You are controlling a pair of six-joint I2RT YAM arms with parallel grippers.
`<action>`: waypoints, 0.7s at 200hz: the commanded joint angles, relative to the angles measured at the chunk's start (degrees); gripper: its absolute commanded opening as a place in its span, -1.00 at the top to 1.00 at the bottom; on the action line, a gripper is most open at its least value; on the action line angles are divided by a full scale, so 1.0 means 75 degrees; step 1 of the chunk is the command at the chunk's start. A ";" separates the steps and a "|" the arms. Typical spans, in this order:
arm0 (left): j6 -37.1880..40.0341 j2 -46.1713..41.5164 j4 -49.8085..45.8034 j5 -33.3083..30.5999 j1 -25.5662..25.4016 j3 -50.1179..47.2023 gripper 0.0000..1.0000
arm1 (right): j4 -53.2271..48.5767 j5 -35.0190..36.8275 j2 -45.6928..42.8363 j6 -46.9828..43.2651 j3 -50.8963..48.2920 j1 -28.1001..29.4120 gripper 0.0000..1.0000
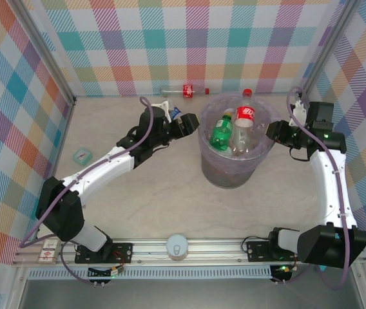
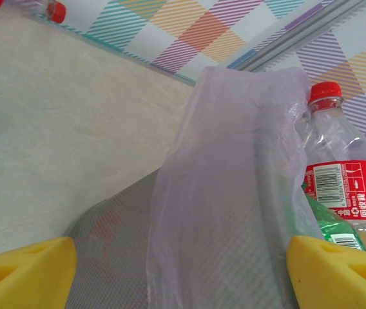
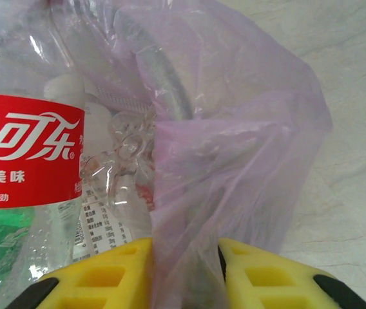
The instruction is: Put the plastic bottles in the bin
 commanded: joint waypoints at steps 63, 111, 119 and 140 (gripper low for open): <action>-0.0353 0.2054 0.0699 0.0764 -0.0678 0.1506 -0.66 | -0.0226 0.1793 0.0059 -0.0170 0.0396 -0.0092 0.45; -0.0417 0.3085 0.0813 0.0940 -0.0819 0.2486 -0.65 | -0.0380 0.1989 0.0033 -0.0120 0.0783 -0.0648 0.46; -0.0419 0.3199 0.0832 0.1004 -0.0824 0.2636 -0.64 | -0.0426 0.2007 0.0054 -0.0120 0.0861 -0.0670 0.46; -0.0296 0.3149 0.0929 0.1083 -0.0819 0.2772 -0.79 | -0.0526 0.1878 0.0035 -0.0173 0.1113 -0.0678 0.39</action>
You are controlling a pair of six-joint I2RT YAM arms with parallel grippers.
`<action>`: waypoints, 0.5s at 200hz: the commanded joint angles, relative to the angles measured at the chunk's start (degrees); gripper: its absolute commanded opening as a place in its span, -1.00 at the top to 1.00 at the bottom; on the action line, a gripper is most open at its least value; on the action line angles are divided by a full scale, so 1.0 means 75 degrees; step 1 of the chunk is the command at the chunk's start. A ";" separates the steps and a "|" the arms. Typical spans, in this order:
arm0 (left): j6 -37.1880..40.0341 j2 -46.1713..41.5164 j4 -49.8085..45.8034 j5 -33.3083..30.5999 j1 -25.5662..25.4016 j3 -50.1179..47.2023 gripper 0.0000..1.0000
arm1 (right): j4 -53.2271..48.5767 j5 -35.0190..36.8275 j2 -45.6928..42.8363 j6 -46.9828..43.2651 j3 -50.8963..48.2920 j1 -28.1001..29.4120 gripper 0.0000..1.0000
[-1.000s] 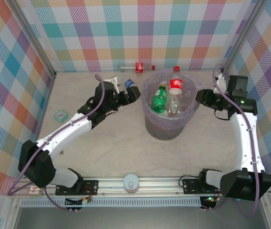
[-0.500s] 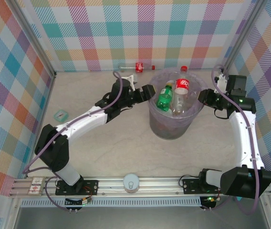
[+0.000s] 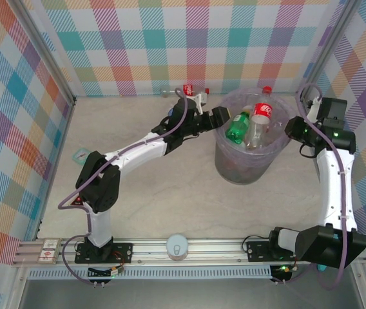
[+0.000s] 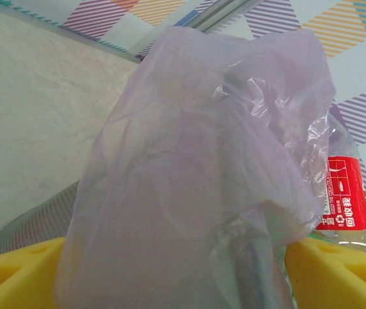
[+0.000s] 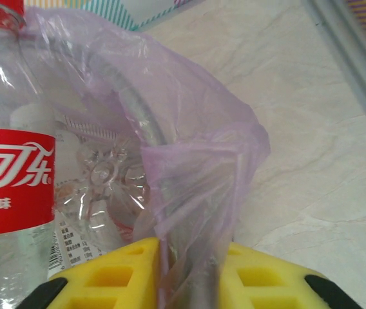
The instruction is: Put the plastic bottles in the bin
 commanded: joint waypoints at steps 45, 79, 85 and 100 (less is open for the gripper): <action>0.0876 -0.0722 -0.0076 0.0145 -0.0032 0.0182 -0.99 | -0.0366 -0.0721 -0.0244 -0.0137 0.1035 -0.0047 -0.12; 0.1916 -0.1724 -0.1895 -0.1211 0.0304 0.0417 -0.99 | -0.0341 -0.0871 -0.0710 -0.0075 0.1151 -0.0046 -0.31; 0.1986 -0.1898 -0.1915 -0.1327 0.0371 0.0331 -0.99 | -0.0317 -0.0910 -0.0789 -0.0045 0.1142 -0.0045 -0.32; 0.2094 -0.2254 -0.2133 -0.1700 0.0567 0.0227 -0.99 | -0.0304 -0.1126 -0.0935 0.0019 0.1185 -0.0025 -0.33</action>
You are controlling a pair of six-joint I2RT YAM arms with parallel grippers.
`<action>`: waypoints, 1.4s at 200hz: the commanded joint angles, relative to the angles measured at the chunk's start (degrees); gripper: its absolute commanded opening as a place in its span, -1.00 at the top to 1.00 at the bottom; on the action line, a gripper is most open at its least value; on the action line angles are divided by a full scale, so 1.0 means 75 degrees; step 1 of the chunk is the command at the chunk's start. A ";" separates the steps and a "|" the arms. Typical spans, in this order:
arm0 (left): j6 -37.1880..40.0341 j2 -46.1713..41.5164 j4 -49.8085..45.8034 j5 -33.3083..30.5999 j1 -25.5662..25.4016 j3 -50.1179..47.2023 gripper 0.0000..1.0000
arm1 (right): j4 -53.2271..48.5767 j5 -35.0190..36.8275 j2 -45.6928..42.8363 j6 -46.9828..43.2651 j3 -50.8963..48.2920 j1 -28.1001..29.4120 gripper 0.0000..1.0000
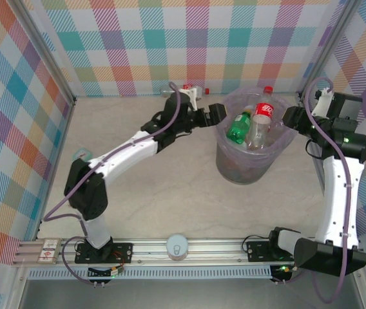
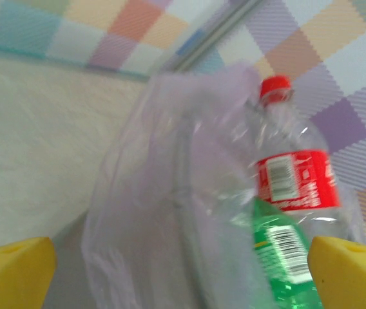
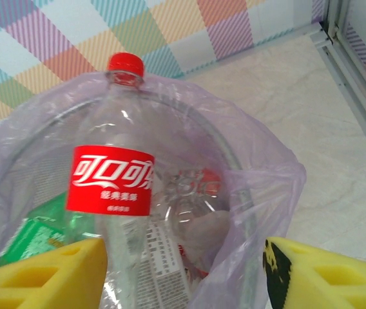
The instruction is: Put the plastic bottles in the bin
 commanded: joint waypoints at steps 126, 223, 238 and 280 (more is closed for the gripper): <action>-0.1266 0.2752 -0.1294 -0.1774 0.2660 0.1090 -0.99 | -0.0488 0.0786 -0.0993 -0.0360 0.0886 0.2697 -0.32; -0.1229 0.4520 -0.1104 -0.0885 0.2649 0.2480 -0.99 | -0.0949 0.1631 -0.1152 -0.0473 0.0409 0.2580 -0.28; -0.1225 0.4727 -0.1208 -0.0809 0.2638 0.2665 -0.99 | -0.0965 0.1651 -0.1166 -0.0457 0.0385 0.2581 -0.28; -0.1150 0.5343 -0.1521 -0.0755 0.2480 0.3216 -0.99 | -0.0984 0.2009 -0.1234 -0.0455 0.0187 0.2500 -0.27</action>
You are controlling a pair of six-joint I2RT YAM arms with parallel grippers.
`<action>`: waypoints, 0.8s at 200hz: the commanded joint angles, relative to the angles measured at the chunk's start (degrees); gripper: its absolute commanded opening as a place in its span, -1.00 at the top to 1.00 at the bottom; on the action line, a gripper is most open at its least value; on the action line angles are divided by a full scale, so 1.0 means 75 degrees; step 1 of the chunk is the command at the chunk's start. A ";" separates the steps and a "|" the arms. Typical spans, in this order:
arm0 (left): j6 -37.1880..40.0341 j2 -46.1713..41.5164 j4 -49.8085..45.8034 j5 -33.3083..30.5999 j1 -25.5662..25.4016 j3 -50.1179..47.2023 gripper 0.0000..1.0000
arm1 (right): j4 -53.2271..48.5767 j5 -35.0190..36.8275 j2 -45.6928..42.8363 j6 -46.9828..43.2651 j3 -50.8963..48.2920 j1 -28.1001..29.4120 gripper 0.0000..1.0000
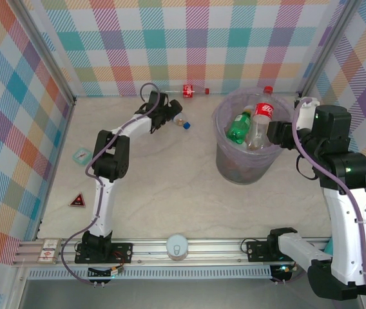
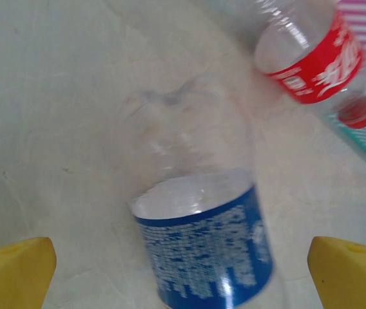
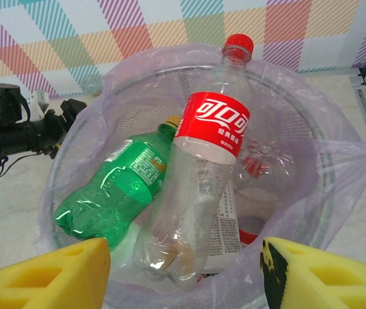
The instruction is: Put the plastic bottles in the bin
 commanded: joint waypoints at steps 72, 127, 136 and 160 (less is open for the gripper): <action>0.0017 0.0623 -0.0190 0.0012 -0.0220 0.0257 -0.46 | -0.0036 0.0106 -0.0157 -0.0009 -0.0307 -0.0361 -0.26; 0.0212 -0.0091 0.0072 -0.0160 -0.0249 -0.0396 -0.21 | -0.0037 -0.0097 -0.0211 -0.0064 -0.0607 -0.0826 -0.25; 0.0273 -0.0423 0.0265 -0.0201 -0.0254 -0.0723 -0.17 | -0.0006 -0.0231 -0.0193 -0.0067 -0.0669 -0.0990 -0.24; 0.0617 -0.1547 0.0809 -0.0297 -0.0299 -0.1558 -0.10 | 0.0172 -0.0661 -0.0153 0.0008 -0.0797 -0.1313 -0.22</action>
